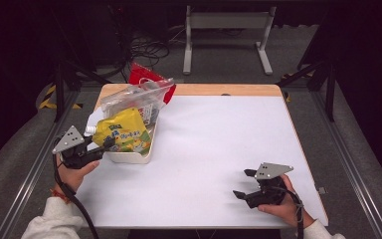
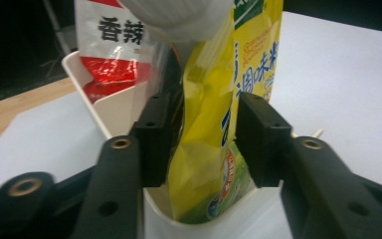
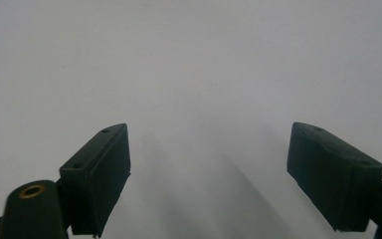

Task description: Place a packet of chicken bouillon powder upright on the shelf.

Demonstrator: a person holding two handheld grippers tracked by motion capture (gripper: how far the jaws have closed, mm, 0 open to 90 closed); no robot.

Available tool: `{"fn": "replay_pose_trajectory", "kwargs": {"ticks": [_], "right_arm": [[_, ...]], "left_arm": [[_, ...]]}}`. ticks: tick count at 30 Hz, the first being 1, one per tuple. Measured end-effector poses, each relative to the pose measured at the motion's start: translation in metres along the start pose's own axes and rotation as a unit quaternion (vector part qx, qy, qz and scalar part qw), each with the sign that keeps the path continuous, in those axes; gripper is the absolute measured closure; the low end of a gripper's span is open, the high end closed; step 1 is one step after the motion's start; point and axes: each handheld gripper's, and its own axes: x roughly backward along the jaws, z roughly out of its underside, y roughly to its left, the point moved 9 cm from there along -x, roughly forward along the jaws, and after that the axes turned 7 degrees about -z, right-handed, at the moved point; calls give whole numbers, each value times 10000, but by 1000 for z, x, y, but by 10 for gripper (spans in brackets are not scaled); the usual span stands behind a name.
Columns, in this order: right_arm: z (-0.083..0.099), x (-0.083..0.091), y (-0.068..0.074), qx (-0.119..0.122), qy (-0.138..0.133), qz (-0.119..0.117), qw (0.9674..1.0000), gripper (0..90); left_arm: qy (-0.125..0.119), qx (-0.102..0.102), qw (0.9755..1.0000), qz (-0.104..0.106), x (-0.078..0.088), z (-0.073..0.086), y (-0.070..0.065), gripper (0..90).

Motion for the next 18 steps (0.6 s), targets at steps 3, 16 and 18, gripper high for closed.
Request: {"fn": "replay_pose_trajectory", "kwargs": {"ticks": [3,16,18], "right_arm": [[-1,1,-1,14,-18,20,10000,175],[-6,8,-7,59,-125,178,9997,175],[-6,9,-7,51,-145,195,9997,175]], "left_arm": [[43,-18,9999,-163,4,1,-2,494],[316,185,9966,-738,18,15,-4,184],[347,160,9964,-761,19,17,-5,166]]}}
